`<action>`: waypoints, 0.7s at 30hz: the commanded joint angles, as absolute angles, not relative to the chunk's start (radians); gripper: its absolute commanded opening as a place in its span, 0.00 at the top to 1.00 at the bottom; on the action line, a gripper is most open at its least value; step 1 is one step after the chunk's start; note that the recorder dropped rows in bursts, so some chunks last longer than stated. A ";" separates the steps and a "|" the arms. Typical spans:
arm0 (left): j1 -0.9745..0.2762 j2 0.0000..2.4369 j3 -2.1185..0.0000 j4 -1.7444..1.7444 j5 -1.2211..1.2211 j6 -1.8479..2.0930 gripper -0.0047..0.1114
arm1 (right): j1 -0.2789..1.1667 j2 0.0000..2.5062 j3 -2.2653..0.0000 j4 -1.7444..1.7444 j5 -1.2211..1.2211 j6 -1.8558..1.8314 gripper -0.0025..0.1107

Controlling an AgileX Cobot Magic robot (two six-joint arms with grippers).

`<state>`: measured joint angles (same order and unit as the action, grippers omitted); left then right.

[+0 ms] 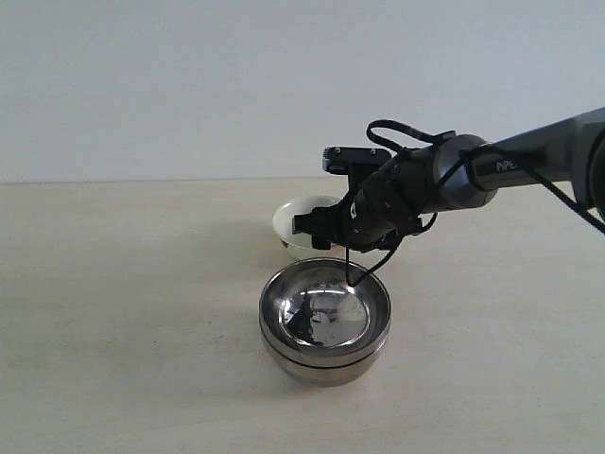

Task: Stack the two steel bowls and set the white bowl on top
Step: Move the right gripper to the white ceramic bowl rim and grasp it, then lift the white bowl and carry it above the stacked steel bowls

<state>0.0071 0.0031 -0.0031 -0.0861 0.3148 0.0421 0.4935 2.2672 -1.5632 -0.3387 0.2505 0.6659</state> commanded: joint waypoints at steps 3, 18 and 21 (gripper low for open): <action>0.002 0.000 0.000 -0.086 0.308 0.037 0.93 | 0.486 2.270 -1.572 -0.345 0.209 0.663 0.90; 0.002 0.000 0.000 -0.086 0.308 0.037 0.93 | 0.488 2.125 -1.570 -0.343 0.266 0.617 0.98; 0.002 0.000 0.000 -0.086 0.308 0.037 0.93 | 0.488 2.065 -1.570 -0.343 0.301 0.610 0.98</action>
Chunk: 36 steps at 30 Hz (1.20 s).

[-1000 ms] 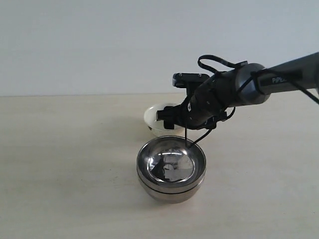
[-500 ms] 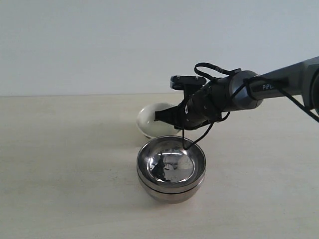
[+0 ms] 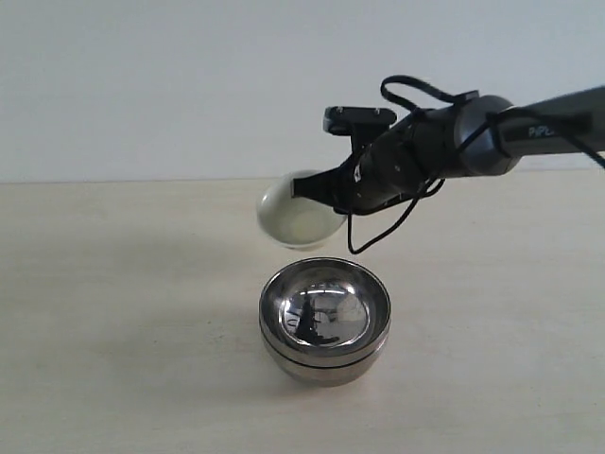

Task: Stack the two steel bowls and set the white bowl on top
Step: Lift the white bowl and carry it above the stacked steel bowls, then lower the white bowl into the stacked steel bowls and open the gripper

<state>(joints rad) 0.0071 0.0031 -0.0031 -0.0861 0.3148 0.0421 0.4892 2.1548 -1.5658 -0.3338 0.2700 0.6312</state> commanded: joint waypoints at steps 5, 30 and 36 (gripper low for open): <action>0.002 0.000 0.000 -0.086 0.308 0.037 0.93 | 0.488 1.962 -1.570 -0.343 0.410 0.563 0.98; 0.002 0.000 0.000 -0.086 0.308 0.037 0.93 | 0.488 1.801 -1.323 0.247 0.735 -0.178 0.98; 0.002 0.000 0.000 -0.086 0.308 0.037 0.93 | 0.488 1.807 -1.266 0.247 0.633 -0.183 0.98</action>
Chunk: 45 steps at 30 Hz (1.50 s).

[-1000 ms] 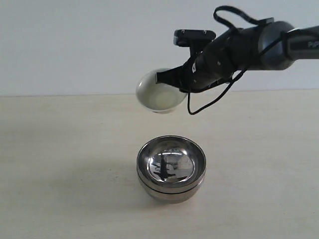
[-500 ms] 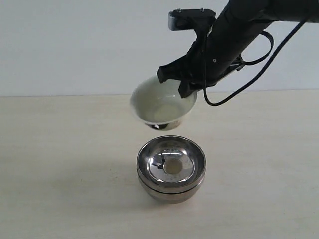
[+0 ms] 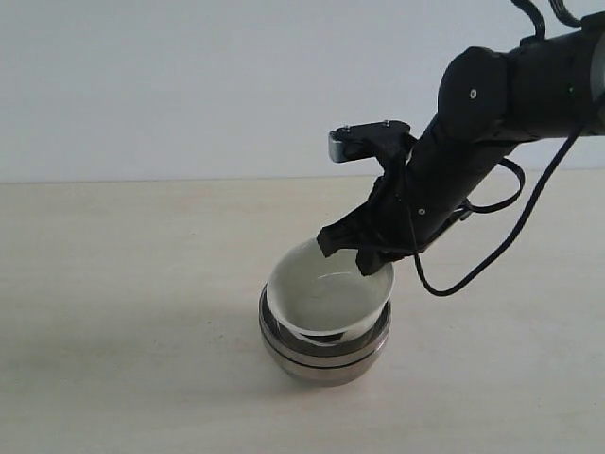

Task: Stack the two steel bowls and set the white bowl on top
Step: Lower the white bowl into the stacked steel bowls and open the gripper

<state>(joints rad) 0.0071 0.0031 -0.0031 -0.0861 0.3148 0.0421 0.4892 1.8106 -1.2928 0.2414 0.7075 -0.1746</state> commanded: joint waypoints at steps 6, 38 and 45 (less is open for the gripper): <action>0.002 0.000 0.000 -0.086 0.308 0.037 0.93 | 0.488 1.807 -1.257 0.257 0.606 -0.189 0.98; 0.002 0.000 0.000 -0.086 0.308 0.037 0.93 | 0.488 1.859 -1.257 0.277 0.573 -0.220 0.58; 0.002 0.000 0.000 -0.086 0.308 0.037 0.93 | 0.488 1.802 -1.257 0.279 0.553 -0.266 0.59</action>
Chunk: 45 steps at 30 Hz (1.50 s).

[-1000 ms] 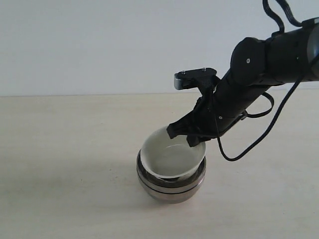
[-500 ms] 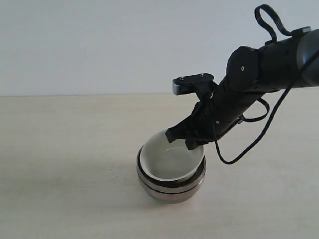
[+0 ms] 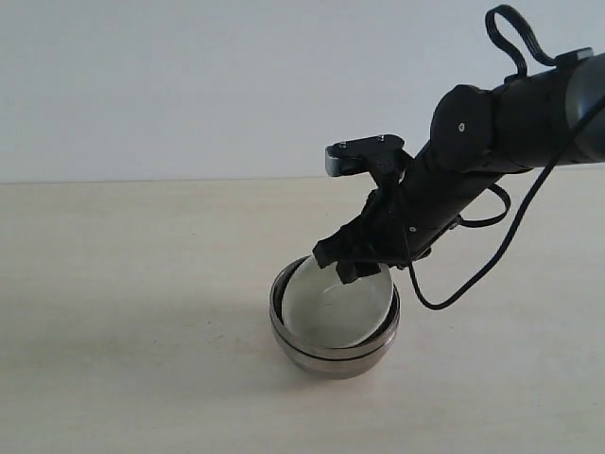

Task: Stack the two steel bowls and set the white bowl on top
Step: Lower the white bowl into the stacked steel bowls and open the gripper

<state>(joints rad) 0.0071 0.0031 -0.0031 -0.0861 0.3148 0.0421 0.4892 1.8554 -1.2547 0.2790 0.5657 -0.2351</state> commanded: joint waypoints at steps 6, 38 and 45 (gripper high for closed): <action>0.002 0.000 0.000 -0.086 0.308 0.037 0.93 | 0.488 1.723 -1.257 0.279 0.549 -0.271 0.59; 0.002 0.000 0.000 -0.086 0.308 0.037 0.93 | 0.488 1.750 -1.038 0.222 0.301 -0.286 0.98; 0.002 0.000 0.000 -0.086 0.308 0.037 0.93 | 0.488 1.772 -1.038 0.224 0.286 -0.286 0.98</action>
<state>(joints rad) 0.0071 0.0031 -0.0031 -0.0861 0.3148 0.0421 0.4892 1.7761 -1.0438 0.2300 0.3010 -0.2799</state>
